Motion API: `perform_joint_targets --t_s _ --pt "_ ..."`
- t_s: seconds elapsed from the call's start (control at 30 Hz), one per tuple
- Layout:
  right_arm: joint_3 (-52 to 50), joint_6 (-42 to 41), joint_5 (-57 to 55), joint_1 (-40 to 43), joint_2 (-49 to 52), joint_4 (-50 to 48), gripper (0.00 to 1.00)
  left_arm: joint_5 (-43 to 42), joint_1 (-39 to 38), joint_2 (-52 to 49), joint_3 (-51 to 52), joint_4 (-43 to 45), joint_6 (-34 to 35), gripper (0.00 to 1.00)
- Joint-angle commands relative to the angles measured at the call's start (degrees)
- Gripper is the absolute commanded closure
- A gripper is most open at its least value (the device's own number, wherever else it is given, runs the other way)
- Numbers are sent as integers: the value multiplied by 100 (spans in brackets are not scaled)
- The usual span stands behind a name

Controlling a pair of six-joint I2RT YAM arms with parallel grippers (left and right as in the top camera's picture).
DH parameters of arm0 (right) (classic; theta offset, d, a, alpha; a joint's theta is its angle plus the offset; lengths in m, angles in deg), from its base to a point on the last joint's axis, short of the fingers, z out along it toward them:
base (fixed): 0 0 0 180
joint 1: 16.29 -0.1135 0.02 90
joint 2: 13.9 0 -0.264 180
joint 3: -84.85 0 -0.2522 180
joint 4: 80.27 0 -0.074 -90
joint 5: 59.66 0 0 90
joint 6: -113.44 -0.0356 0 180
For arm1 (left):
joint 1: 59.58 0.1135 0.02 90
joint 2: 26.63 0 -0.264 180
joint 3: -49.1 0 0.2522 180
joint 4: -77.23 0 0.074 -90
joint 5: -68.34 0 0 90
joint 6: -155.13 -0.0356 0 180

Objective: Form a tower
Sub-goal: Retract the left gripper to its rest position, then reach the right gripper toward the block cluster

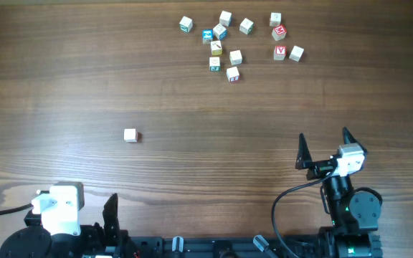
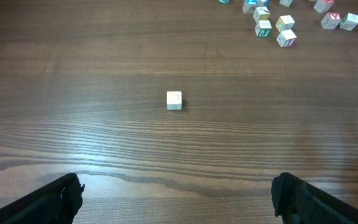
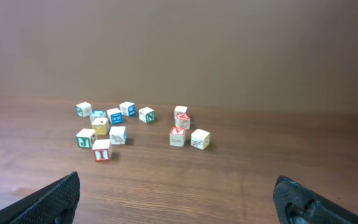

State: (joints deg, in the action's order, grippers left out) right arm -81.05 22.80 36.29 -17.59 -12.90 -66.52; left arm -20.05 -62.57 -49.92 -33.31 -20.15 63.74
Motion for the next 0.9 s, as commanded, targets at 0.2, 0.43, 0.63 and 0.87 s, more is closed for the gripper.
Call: perform_joint_targets --t_s 0.2,0.43,0.63,0.87 --pt "-4 -4321 730 -24 20 -103 0 -92 26 44 0 2 55 0" --pt "-4 -8697 1491 -22 20 -166 0 -90 26 44 0 2 55 0" --pt "35 -8120 2341 -24 24 -678 1 -92 26 44 0 2 55 0" --pt "1578 -5952 2603 -24 1272 442 1 -92 26 44 0 2 55 0"
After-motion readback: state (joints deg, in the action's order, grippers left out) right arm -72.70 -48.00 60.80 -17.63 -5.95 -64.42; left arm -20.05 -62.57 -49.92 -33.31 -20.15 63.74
